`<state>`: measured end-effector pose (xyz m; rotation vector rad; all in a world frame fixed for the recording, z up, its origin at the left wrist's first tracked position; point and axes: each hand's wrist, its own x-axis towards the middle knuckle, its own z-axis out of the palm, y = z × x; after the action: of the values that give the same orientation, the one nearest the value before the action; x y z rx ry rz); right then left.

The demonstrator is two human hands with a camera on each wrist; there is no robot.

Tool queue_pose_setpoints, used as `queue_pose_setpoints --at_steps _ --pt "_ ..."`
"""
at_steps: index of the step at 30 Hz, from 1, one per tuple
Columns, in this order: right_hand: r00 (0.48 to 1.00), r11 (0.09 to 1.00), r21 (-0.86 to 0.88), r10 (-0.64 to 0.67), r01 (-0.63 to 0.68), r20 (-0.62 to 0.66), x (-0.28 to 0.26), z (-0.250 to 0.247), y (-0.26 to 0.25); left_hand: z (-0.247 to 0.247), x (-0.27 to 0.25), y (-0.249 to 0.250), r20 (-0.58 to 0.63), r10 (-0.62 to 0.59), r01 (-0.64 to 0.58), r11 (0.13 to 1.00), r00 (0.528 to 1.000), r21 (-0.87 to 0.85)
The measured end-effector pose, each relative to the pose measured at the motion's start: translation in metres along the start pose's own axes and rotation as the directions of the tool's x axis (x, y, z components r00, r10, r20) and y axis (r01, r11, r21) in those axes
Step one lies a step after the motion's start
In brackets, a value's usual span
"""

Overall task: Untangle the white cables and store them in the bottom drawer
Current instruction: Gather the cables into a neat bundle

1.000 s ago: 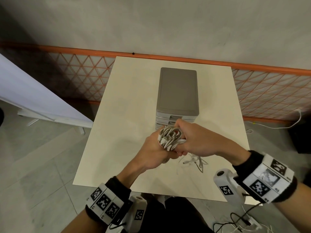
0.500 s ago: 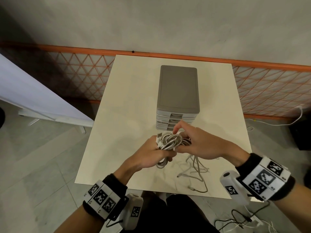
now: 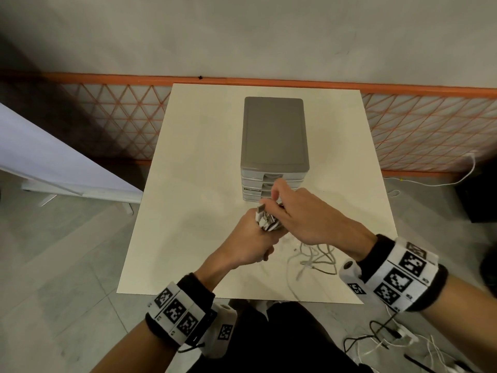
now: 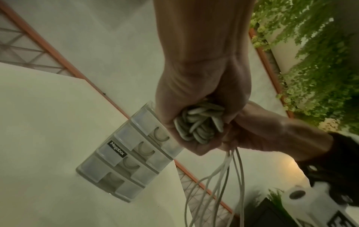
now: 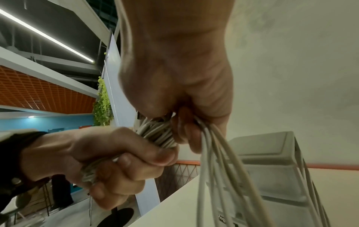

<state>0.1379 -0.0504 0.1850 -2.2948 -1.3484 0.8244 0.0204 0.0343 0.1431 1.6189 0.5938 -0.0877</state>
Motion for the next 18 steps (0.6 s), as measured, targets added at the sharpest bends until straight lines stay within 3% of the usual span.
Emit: queue_pose_setpoints --at_steps 6,11,15,18 --pt "0.990 0.988 -0.076 -0.136 0.138 0.025 -0.007 -0.004 -0.001 0.011 0.002 -0.001 -0.066 -0.030 0.033 0.998 0.997 0.050" --pt "0.981 0.981 -0.009 -0.194 0.194 -0.023 -0.010 -0.004 0.000 0.010 -0.004 -0.001 -0.096 0.003 -0.001 1.000 0.995 0.027" --pt "0.977 0.953 0.251 -0.132 0.172 -0.167 -0.009 -0.006 0.002 0.010 -0.003 0.007 -0.172 0.047 -0.060 0.996 0.984 -0.069" --pt "0.962 0.833 0.523 -0.036 0.178 -0.271 -0.009 -0.006 0.009 0.011 -0.002 0.012 -0.240 -0.002 -0.059 0.967 0.971 -0.248"
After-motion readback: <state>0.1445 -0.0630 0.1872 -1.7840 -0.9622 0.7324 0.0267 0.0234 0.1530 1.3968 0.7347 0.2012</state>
